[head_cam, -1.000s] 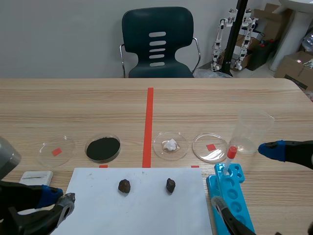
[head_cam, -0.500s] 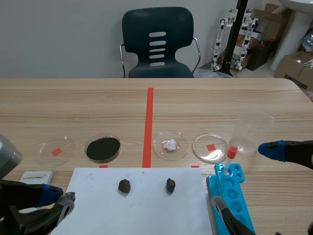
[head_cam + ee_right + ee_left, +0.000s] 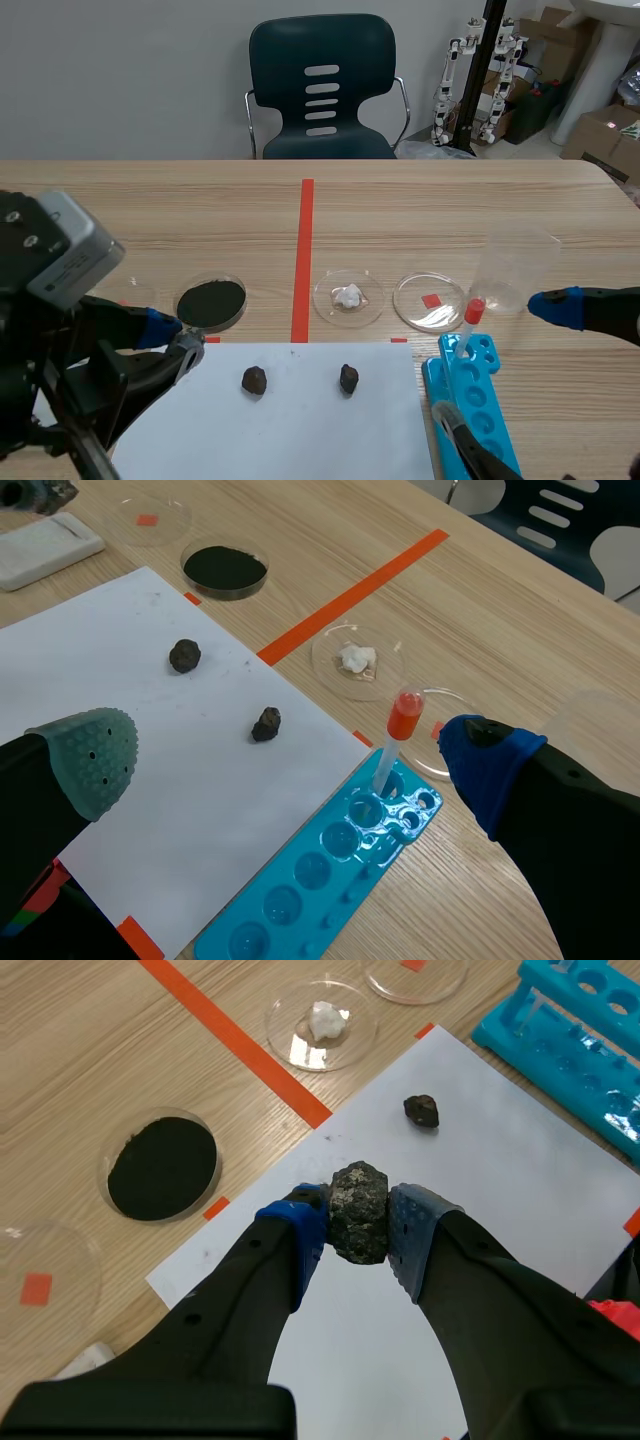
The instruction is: Put the mineral in the empty petri dish
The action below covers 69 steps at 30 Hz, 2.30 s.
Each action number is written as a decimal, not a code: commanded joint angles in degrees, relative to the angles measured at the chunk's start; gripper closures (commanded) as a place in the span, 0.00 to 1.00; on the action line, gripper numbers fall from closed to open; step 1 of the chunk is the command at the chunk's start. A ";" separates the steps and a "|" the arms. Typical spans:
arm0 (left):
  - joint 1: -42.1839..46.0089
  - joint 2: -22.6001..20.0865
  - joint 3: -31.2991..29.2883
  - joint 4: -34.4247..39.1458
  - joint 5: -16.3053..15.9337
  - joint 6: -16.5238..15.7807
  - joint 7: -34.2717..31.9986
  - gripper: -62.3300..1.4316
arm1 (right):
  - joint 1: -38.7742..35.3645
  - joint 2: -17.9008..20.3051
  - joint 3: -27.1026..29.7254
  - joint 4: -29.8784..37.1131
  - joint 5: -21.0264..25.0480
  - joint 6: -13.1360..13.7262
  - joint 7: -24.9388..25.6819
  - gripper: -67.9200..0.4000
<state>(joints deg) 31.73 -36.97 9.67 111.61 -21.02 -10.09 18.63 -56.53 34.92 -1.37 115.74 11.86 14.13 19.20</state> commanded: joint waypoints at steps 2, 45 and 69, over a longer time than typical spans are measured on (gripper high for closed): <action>-3.32 1.95 0.07 -4.00 -0.33 0.24 -0.52 0.84 | 0.35 -0.02 0.33 0.26 0.39 -0.20 0.68 0.06; -44.44 17.38 -0.04 -56.30 0.92 16.63 9.92 0.84 | 0.35 -0.02 0.33 0.26 0.39 -0.20 0.68 0.06; -45.88 17.84 -0.04 -59.80 1.11 16.63 9.90 0.61 | 0.35 -0.02 0.33 0.26 0.39 -0.20 0.68 0.06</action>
<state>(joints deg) -13.67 -19.05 10.00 51.18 -19.92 6.44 28.93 -56.53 34.92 -1.37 115.74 11.86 14.13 19.20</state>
